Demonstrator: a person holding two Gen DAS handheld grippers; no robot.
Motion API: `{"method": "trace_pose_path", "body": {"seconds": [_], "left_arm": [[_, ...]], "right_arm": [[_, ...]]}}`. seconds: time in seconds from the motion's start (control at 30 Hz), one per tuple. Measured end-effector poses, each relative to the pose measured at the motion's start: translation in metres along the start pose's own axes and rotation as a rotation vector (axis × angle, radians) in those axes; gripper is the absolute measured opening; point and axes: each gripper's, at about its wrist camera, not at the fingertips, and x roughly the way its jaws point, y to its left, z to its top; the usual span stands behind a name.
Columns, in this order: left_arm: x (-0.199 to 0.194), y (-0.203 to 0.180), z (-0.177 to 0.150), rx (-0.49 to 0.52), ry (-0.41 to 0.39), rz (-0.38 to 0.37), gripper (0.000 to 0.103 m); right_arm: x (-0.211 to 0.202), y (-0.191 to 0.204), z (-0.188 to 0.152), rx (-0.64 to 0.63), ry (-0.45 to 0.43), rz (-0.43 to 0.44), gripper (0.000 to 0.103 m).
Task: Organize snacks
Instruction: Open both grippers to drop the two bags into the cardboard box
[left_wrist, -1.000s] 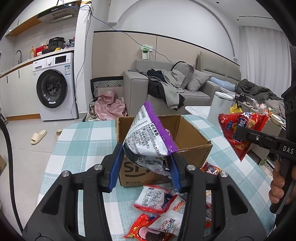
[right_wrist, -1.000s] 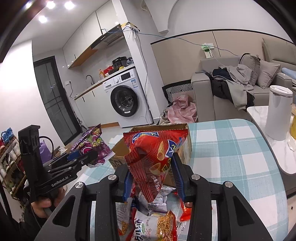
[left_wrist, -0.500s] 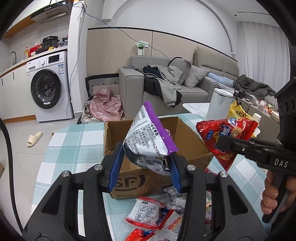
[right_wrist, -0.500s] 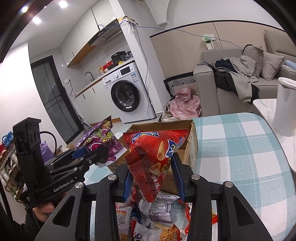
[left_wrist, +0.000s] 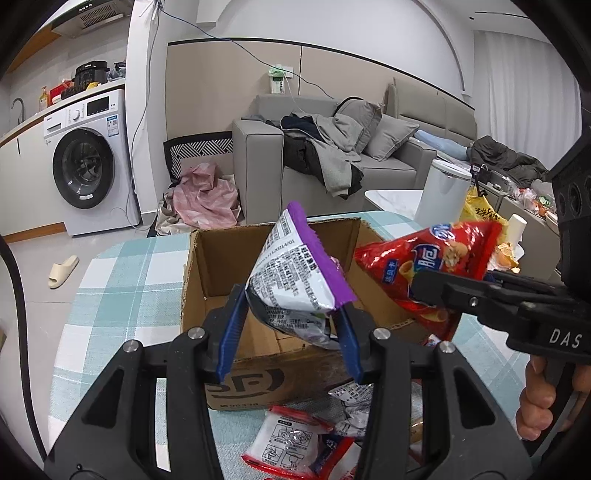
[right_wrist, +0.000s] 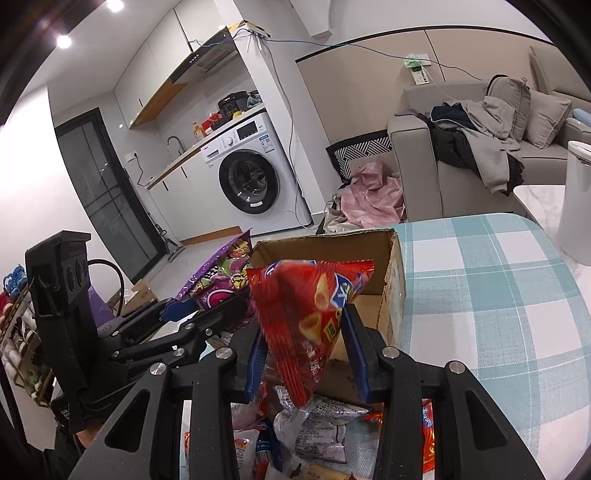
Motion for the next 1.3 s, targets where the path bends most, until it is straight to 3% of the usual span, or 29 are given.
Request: {"method": "trace_pose_path", "body": {"seconds": [0.37, 0.67, 0.87, 0.93, 1.0, 1.07, 1.1, 1.2, 1.23, 1.3], "left_arm": [[0.028, 0.006, -0.009, 0.008, 0.040, 0.007, 0.043], [0.026, 0.014, -0.016, -0.014, 0.060, -0.014, 0.044], [0.021, 0.017, -0.020, -0.009, 0.075, 0.003, 0.045], [0.018, 0.017, -0.020, -0.010, 0.077, 0.020, 0.051], [0.011, 0.016, -0.020, -0.012, 0.069, 0.024, 0.063], [-0.001, 0.015, -0.022, -0.007, 0.040, 0.034, 0.082], [-0.006, 0.015, -0.022, -0.005, 0.028, 0.041, 0.085], [-0.023, 0.013, -0.023, -0.005, 0.027, 0.045, 0.095], [-0.028, 0.013, -0.025, -0.009, 0.026, 0.049, 0.103], [-0.042, 0.012, -0.028, -0.012, 0.014, 0.052, 0.102]], "right_arm": [[0.029, -0.011, 0.002, 0.026, 0.055, -0.017, 0.035], [0.032, -0.031, 0.000, 0.060, 0.074, -0.002, 0.036], [0.034, -0.022, -0.001, -0.014, 0.069, -0.075, 0.037], [0.031, -0.017, -0.002, -0.037, 0.061, -0.083, 0.043], [0.025, -0.012, -0.004, -0.049, 0.039, -0.066, 0.061], [0.014, -0.008, -0.005, -0.059, 0.003, -0.058, 0.079], [0.010, -0.007, -0.006, -0.061, -0.008, -0.061, 0.087], [-0.001, -0.003, -0.007, -0.063, -0.011, -0.066, 0.099], [-0.004, -0.002, -0.008, -0.066, 0.001, -0.063, 0.100], [-0.010, 0.002, -0.012, -0.082, 0.014, -0.070, 0.103]]}}
